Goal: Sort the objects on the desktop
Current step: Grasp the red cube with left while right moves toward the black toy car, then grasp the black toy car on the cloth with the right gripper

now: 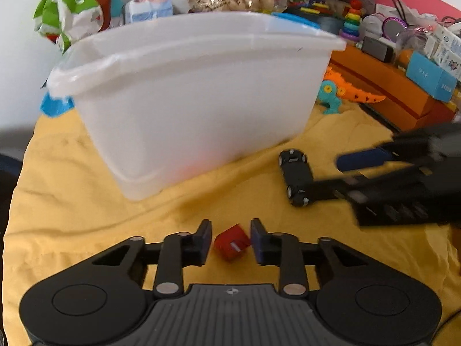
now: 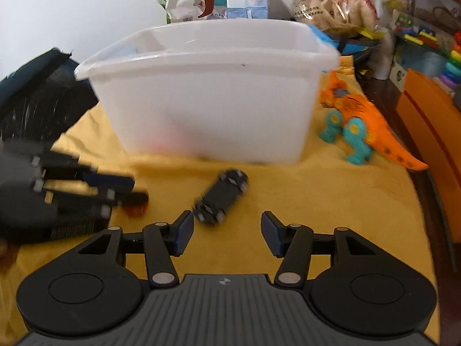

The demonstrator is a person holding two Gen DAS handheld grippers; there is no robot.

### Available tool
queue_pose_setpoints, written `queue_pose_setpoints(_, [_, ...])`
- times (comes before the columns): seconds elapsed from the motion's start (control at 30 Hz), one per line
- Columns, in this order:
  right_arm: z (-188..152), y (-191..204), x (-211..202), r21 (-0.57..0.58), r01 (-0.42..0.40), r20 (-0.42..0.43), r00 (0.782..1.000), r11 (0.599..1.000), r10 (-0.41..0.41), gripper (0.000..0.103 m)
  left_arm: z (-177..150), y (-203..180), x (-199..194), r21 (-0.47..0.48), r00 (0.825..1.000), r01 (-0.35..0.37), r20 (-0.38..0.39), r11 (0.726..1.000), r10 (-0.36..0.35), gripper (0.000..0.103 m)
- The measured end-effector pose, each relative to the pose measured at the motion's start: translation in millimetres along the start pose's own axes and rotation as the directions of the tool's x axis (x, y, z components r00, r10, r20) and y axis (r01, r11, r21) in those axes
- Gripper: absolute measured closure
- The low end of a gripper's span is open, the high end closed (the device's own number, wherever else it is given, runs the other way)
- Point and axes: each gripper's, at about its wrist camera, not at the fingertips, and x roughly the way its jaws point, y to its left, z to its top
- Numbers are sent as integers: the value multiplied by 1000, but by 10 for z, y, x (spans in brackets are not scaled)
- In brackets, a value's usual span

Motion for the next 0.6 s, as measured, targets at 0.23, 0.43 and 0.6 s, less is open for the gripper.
queue_pose_setpoints(0.23, [122,-27,425,113,-2,-81,997,994,11,51,-123,34,25,-38,1000,19,-15,999,-20,67])
queue_pose_setpoints(0.43, [-11,140,245,-109,47,-76,996,993,-55,83,-111,32,6,-48,998,47,-30,998,-48,73])
queue_pose_setpoints(0.6, [-190,128,-12,-278,138,-53,986,951,-158,84,-187,-31,-54,-15,997,67,-45,998,-68,73])
